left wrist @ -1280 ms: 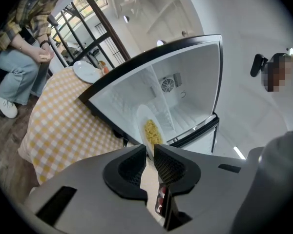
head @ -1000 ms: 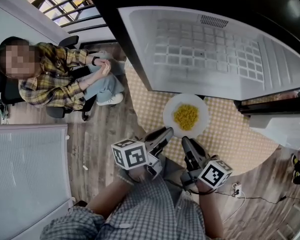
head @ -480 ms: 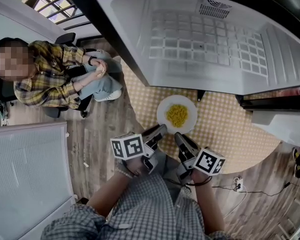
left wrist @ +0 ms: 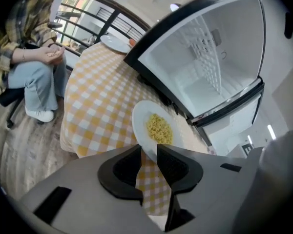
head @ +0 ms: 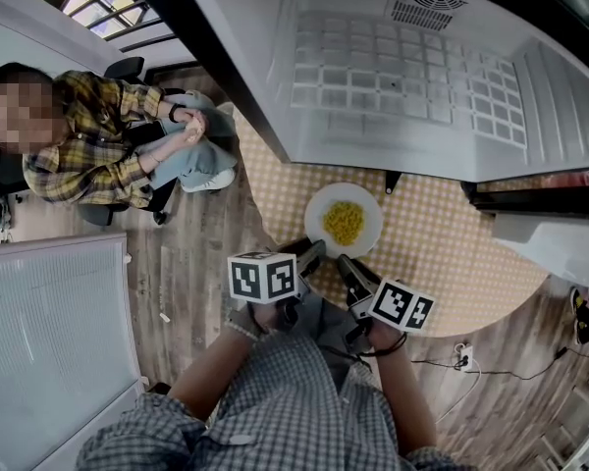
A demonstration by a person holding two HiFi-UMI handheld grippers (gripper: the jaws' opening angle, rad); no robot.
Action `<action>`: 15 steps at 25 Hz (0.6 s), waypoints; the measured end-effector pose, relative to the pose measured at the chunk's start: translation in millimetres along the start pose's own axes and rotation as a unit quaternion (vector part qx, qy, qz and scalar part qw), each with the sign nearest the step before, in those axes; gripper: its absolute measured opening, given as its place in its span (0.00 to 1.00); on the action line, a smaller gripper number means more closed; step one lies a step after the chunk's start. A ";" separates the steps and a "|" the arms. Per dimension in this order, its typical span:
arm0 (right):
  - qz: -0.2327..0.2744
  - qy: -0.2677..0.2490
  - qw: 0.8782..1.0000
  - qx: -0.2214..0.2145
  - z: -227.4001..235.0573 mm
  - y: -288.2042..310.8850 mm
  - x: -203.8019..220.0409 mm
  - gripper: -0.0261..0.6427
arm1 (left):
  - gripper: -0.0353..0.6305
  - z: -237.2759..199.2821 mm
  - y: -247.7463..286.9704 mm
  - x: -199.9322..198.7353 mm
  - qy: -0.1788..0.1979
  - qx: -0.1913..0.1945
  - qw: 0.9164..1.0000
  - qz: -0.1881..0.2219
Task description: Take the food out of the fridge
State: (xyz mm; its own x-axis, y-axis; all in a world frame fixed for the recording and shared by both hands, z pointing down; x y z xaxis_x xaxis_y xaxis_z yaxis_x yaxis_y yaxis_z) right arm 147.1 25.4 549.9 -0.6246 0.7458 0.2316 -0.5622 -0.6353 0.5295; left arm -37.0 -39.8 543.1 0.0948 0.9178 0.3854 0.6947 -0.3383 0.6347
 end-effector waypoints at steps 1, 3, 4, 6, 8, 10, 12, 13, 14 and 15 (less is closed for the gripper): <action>-0.003 -0.006 1.000 0.005 -0.5 0.6 0.0 0.11 | 0.20 1.1 0.3 -0.6 0.012 -0.005 1.000 -0.007; -0.010 -0.023 1.000 0.018 -1.8 1.4 0.1 0.12 | 0.21 2.7 -0.2 -1.9 0.035 -0.009 0.999 -0.021; -0.014 -0.035 0.999 0.028 -2.3 1.5 -0.2 0.12 | 0.25 3.5 -0.9 -2.9 0.051 -0.011 0.998 -0.027; -0.019 -0.065 0.997 0.048 -2.7 1.1 -1.7 0.13 | 0.30 5.5 -3.1 -6.2 0.088 -0.015 0.995 -0.035; -0.022 -0.093 0.993 0.064 -2.2 -2.0 -2.8 0.13 | 0.30 8.1 -7.2 -9.2 0.120 -0.017 0.992 -0.035; -0.024 -0.114 0.990 0.079 -1.7 -7.7 -2.8 0.13 | 0.30 11.2 -12.6 -10.3 0.145 -0.019 0.989 -0.031; -0.020 -0.136 0.986 0.091 -3.0 -13.5 -5.0 0.13 | 0.26 14.7 -17.0 -13.2 0.165 -0.020 0.986 -0.023; -0.015 -0.148 0.984 0.097 -4.5 -16.5 -7.2 0.13 | 0.24 16.6 -18.7 -15.4 0.173 -0.022 0.985 -0.018; -0.008 -0.160 0.982 0.103 -6.6 -19.9 -9.6 0.13 | 0.21 18.9 -20.5 -17.6 0.179 -0.024 0.983 -0.012; 0.002 -0.171 0.979 0.109 -9.0 -23.8 -11.7 0.13 | 0.17 21.7 -22.5 -19.3 0.187 -0.026 0.982 -0.005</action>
State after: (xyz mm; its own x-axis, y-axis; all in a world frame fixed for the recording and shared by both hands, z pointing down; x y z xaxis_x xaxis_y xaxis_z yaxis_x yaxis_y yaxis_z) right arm 162.9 30.0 527.3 -0.3872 0.7912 0.4734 -0.4084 -0.6075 0.6813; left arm -39.1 -45.5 506.9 -0.1867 0.7842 0.5917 0.6563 -0.3486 0.6691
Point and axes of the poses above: the fingertips, and each gripper's own axes: y forward along the fingers, z to its right, x out of its underside, the point moved 10 cm from there along -y, backward along the fingers, and after that the axes turned 3 degrees about z, right-handed, at the moved point
